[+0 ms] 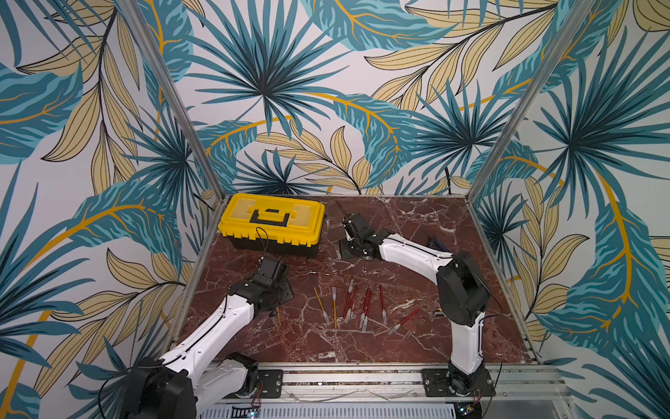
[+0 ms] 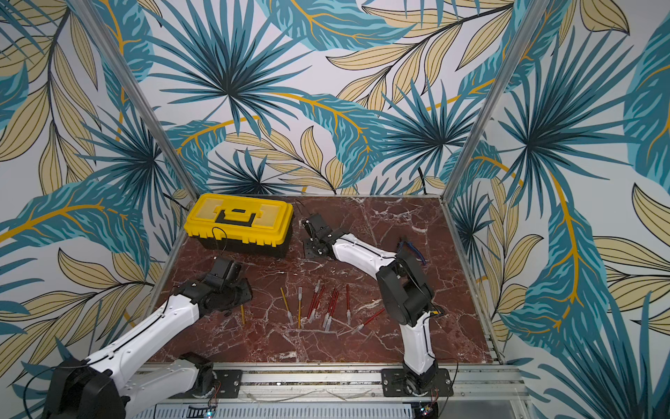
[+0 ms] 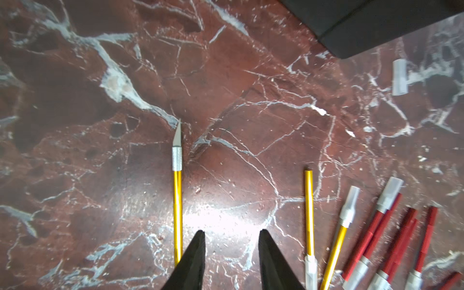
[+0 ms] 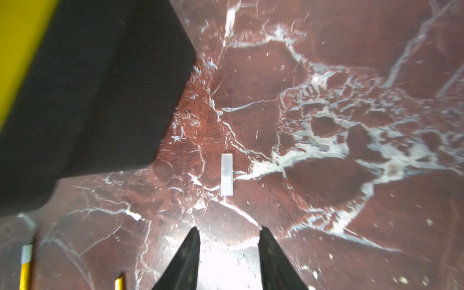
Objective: Remove protective caps from carving knives
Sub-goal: Place the carving knife at the center of the board, then adjust the carving knife at the center of the board.
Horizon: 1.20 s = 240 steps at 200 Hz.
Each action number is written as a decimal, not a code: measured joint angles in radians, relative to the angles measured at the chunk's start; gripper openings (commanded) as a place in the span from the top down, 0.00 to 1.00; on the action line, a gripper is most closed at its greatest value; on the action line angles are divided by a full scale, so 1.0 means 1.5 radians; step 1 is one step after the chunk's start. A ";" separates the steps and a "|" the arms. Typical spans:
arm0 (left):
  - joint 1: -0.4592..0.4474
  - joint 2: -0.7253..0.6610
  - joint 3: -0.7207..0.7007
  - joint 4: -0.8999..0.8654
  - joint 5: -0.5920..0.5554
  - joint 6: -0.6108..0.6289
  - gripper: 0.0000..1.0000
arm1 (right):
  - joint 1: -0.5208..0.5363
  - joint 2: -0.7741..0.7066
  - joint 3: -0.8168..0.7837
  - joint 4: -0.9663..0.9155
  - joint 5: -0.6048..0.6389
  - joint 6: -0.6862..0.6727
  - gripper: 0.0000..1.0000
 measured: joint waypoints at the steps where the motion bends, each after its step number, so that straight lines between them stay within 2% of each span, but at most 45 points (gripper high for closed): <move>1: 0.000 -0.002 0.000 -0.001 0.000 0.000 0.62 | 0.001 -0.002 -0.002 0.001 0.001 0.000 0.60; 27: 0.000 -0.017 0.000 -0.024 0.000 0.001 0.63 | 0.023 -0.057 -0.068 0.009 0.007 -0.001 0.65; 66: 0.000 -0.052 0.000 -0.041 0.000 -0.001 0.60 | 0.100 -0.099 -0.129 0.007 0.011 -0.004 0.71; 86: 0.000 -0.088 0.000 -0.045 -0.001 -0.012 0.45 | 0.147 -0.108 -0.135 0.007 0.018 -0.005 0.71; 117: 0.001 -0.174 -0.004 -0.051 -0.037 -0.035 0.11 | 0.209 -0.108 -0.135 0.002 0.030 -0.005 0.67; 130: 0.002 -0.213 -0.007 -0.054 -0.052 -0.043 0.01 | 0.229 -0.103 -0.134 0.001 0.035 -0.005 0.67; 181: 0.005 -0.327 -0.008 -0.061 -0.109 -0.060 0.00 | 0.261 -0.020 -0.101 -0.027 0.040 -0.010 0.60; 240: 0.005 -0.338 -0.008 -0.075 -0.131 -0.059 0.00 | 0.264 0.033 -0.079 -0.039 0.040 -0.011 0.59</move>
